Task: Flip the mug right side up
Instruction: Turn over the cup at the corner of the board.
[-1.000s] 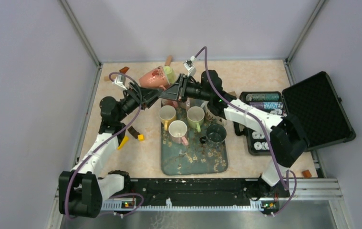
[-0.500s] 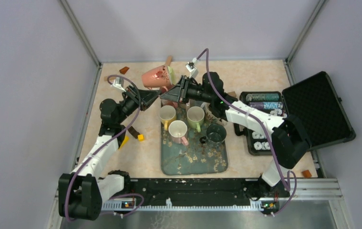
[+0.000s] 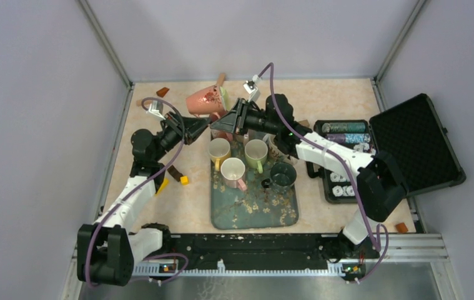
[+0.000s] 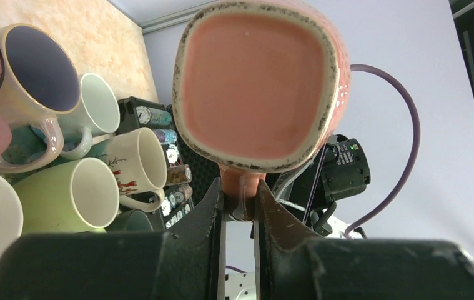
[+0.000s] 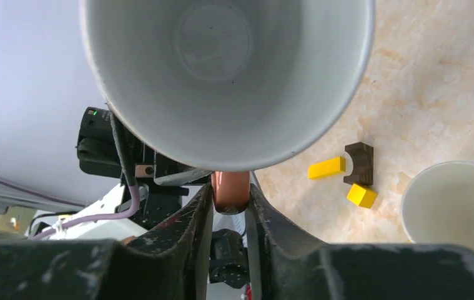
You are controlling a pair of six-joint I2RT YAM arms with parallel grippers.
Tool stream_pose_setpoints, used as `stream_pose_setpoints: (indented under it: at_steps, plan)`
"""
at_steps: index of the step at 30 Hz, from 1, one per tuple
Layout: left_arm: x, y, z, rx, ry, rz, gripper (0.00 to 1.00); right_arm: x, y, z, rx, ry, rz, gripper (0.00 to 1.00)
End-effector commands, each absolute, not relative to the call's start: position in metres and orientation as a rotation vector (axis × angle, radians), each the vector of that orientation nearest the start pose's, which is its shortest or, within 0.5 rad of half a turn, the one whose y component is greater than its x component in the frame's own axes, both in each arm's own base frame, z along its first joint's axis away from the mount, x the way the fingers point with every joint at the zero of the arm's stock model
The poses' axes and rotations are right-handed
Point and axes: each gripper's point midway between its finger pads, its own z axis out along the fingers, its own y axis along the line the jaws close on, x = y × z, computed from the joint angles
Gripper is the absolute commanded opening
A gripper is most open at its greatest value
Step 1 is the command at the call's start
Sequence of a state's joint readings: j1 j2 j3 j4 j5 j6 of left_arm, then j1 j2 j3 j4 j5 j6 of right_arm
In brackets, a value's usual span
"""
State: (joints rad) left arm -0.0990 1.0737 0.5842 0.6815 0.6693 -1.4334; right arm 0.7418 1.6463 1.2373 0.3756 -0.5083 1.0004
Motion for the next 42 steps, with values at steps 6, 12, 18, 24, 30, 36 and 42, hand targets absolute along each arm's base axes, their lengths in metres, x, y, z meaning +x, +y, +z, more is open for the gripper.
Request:
stream_pose_setpoints:
  at_steps: [6, 12, 18, 24, 30, 36, 42]
  plan:
    - [0.291, -0.182, 0.349, -0.25, 1.498, -1.703, 0.0, 0.302, 0.412, 0.36, -0.253, 1.679, 1.631, 0.29]
    - [0.291, -0.187, 0.345, -0.238, 1.518, -1.711, 0.0, 0.301, 0.414, 0.362, -0.265, 1.671, 1.647, 0.28]
    - [0.29, -0.191, 0.343, -0.22, 1.528, -1.722, 0.0, 0.299, 0.414, 0.362, -0.271, 1.672, 1.651, 0.02]
    - [0.29, -0.191, 0.342, -0.186, 1.55, -1.682, 0.32, 0.297, 0.409, 0.361, -0.262, 1.676, 1.635, 0.0]
    - [0.29, -0.19, 0.34, -0.157, 1.613, -1.583, 0.73, 0.294, 0.401, 0.366, -0.236, 1.669, 1.614, 0.0]
    - [0.286, -0.188, 0.331, -0.131, 1.676, -1.51, 0.86, 0.293, 0.395, 0.368, -0.224, 1.674, 1.586, 0.0]
    - [0.277, -0.186, 0.329, -0.079, 1.72, -1.428, 0.98, 0.289, 0.381, 0.372, -0.228, 1.685, 1.509, 0.0]
